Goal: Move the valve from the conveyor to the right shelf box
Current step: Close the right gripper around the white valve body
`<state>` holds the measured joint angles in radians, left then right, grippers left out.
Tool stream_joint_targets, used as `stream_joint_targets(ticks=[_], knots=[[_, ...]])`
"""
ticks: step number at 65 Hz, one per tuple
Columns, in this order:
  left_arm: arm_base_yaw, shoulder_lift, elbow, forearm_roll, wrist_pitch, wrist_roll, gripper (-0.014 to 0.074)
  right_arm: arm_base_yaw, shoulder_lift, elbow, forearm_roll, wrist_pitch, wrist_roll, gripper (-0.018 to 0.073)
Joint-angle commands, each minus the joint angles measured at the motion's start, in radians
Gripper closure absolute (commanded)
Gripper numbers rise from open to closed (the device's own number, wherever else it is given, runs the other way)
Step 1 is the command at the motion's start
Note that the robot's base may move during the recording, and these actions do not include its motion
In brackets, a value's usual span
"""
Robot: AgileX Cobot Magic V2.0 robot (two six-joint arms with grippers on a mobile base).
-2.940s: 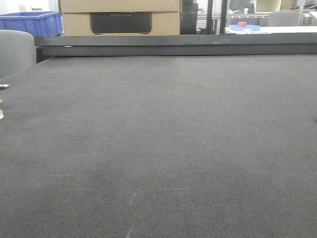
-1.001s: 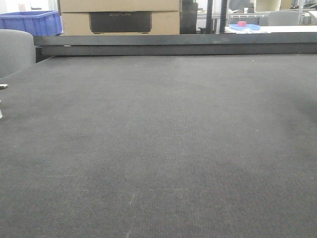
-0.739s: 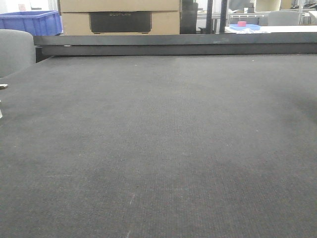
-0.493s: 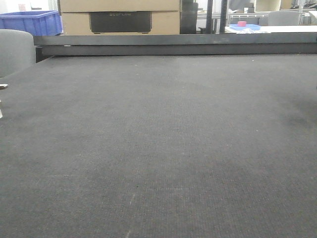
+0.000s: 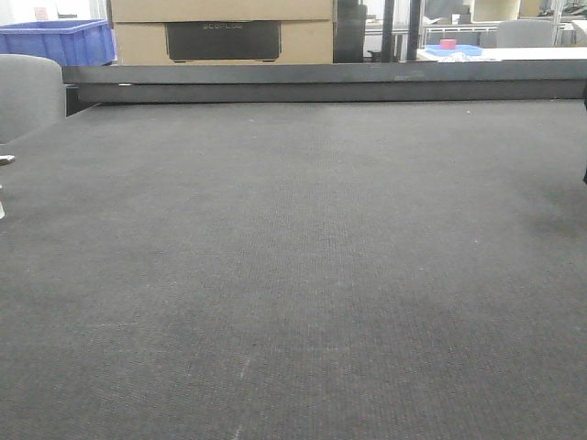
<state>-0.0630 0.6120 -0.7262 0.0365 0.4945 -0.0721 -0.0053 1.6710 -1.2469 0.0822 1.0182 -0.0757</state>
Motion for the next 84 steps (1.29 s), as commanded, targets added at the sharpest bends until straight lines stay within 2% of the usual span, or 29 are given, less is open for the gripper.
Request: stream_joint_targets(ticks=[1,18,33,42,48,55,56,66,75,84], knots=[[-0.006,0.001,-0.01,-0.006,-0.008,-0.003,0.0009,0.016,0.0,0.003,0.005,-0.01,-0.006,-0.0009],[-0.006,0.001,-0.01,-0.006,-0.008,-0.003,0.0009,0.029,0.0,0.003,-0.02,-0.014,-0.006,0.0005],[-0.006,0.001,-0.01,-0.006,-0.008,-0.003,0.0009,0.029,0.0,0.003,-0.022,0.01,-0.006,0.0183],[-0.006,0.001,-0.01,-0.006,-0.008,-0.003,0.0009,0.029,0.018,0.003,-0.028,0.051,-0.006,0.0236],[-0.006,0.001,-0.01,-0.006,-0.008,-0.003,0.0009,0.029,0.033,0.003,-0.046,0.079,-0.006,0.0357],[-0.006,0.001,-0.01,-0.006,-0.008,-0.003,0.0009,0.029,0.019,0.003,-0.063,0.077,-0.006,0.0712],[-0.006,0.001,-0.01,-0.006,-0.008,-0.003,0.0009,0.029,0.014,0.003,-0.063,0.073,-0.006,0.0726],[-0.001,0.035,-0.065,-0.006,0.046,-0.003,0.0009,0.029,-0.076,0.003,-0.063,0.015,-0.006,0.0712],[0.011,0.137,-0.164,0.009,0.159,-0.003,0.0009,0.029,-0.181,0.019,-0.052,-0.029,-0.006,0.0712],[0.011,0.277,-0.277,0.06,0.277,-0.003,0.0009,0.029,-0.311,0.092,-0.033,-0.076,-0.006,0.0712]])
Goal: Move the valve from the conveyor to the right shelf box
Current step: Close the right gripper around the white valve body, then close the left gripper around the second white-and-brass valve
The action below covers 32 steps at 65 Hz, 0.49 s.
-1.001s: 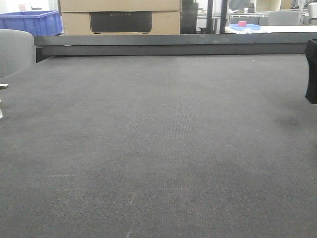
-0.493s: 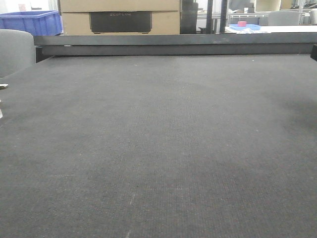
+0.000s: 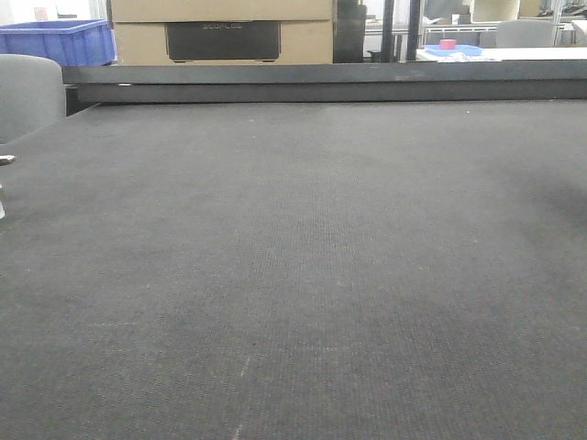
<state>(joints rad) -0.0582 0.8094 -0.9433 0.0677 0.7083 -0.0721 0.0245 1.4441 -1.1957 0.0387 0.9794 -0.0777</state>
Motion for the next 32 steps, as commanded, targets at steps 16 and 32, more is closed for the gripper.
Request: stream_joint_targets(ticks=[16,32], knots=[[0.017,0.385,-0.321,0.107,0.296,0.034,0.0009,-0.001,-0.24,0.218,0.043,-0.132,-0.004,0.0712],[0.172,0.683,-0.592,-0.042,0.495,0.231,0.0009,-0.001,-0.26,0.267,0.053,-0.141,-0.004,0.0712]])
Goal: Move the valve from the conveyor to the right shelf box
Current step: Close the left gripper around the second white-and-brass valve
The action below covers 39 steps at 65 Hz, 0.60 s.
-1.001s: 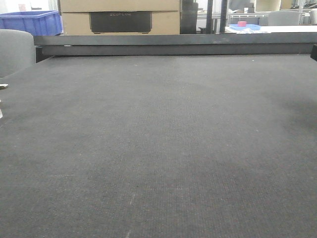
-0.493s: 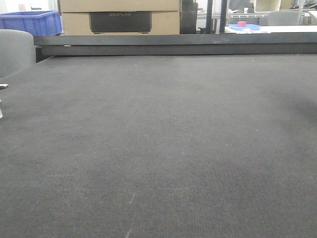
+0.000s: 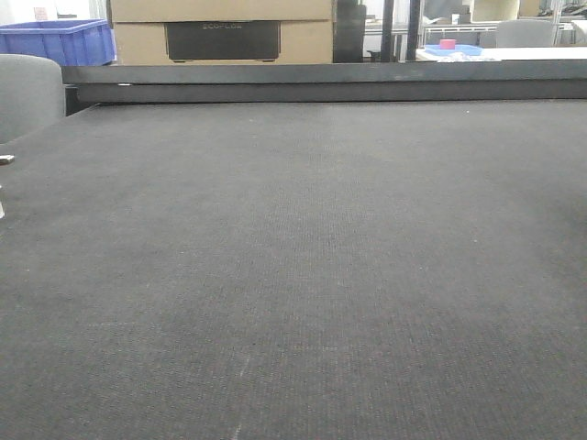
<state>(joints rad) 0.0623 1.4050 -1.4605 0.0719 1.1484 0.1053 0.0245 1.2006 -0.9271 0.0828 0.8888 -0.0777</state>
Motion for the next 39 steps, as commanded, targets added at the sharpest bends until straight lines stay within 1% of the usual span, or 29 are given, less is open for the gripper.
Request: stream_joint_targets(ticks=[1,5,7,15,19,24,39], knots=[[0.058,0.103,-0.086,-0.049,0.062,0.055,0.0009,-0.001,-0.017,0.0,0.011,-0.05,-0.004,0.0712],[0.078,0.168,-0.125,-0.049,0.068,0.062,0.0009,-0.001,-0.017,0.0,0.014,-0.052,-0.004,0.0712],[0.083,0.191,-0.14,-0.051,0.068,0.078,0.0009,-0.001,-0.017,0.0,0.014,-0.052,-0.004,0.0712],[0.083,0.275,-0.162,-0.058,0.052,0.09,0.0009,-0.001,-0.017,0.0,0.018,-0.062,-0.004,0.0712],[0.083,0.313,-0.162,-0.091,0.035,0.105,0.0009,-0.001,-0.017,0.0,0.021,-0.067,-0.004,0.0712],[0.083,0.352,-0.162,-0.11,0.008,0.105,0.0009,-0.001,-0.017,0.0,0.02,-0.071,-0.004,0.0712],[0.083,0.468,-0.162,-0.112,-0.047,0.105,0.0009,-0.001,-0.017,0.0,0.02,-0.082,-0.004,0.0712]])
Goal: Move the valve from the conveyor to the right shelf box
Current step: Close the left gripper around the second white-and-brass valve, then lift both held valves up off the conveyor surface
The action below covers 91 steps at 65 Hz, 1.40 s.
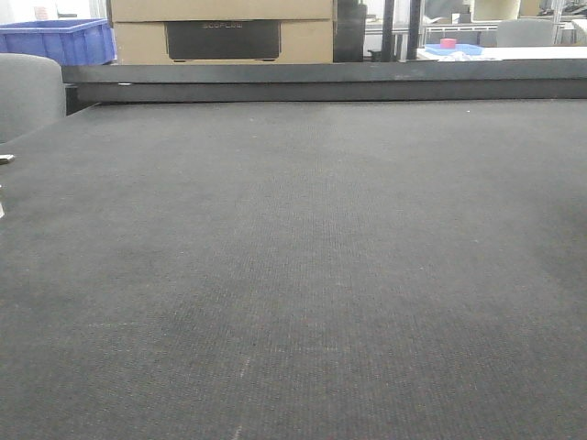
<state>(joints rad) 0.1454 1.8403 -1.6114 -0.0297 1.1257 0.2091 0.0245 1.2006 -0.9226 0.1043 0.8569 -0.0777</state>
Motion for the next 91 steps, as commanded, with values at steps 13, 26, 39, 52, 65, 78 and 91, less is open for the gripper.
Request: stream_joint_targets(ticks=[13,26,39,52,65,78,91], knots=[[0.0,0.095,-0.011,-0.012,-0.043,0.001,0.0009,-0.001,-0.017,-0.005,-0.001,-0.055,-0.004,0.0712],[0.0,0.112,-0.011,-0.014,-0.054,0.001,0.0011,-0.001,-0.009,-0.005,-0.001,-0.057,-0.004,0.0712],[0.0,0.112,-0.011,-0.036,-0.067,0.001,0.026,-0.001,-0.007,-0.005,-0.001,-0.057,-0.004,0.0712],[-0.007,0.104,-0.016,-0.041,-0.048,0.001,0.0707,-0.001,-0.007,-0.005,-0.001,-0.057,-0.004,0.0712],[-0.048,0.044,-0.001,-0.038,0.002,-0.01,0.0707,-0.001,-0.007,-0.005,-0.001,-0.061,-0.004,0.0712],[-0.096,-0.127,0.196,-0.024,-0.138,-0.06,0.0707,-0.001,-0.007,0.004,-0.001,-0.063,-0.004,0.0712],[-0.111,-0.316,0.434,-0.028,-0.238,-0.059,0.0707,-0.001,-0.01,0.079,-0.001,-0.092,-0.004,0.0712]])
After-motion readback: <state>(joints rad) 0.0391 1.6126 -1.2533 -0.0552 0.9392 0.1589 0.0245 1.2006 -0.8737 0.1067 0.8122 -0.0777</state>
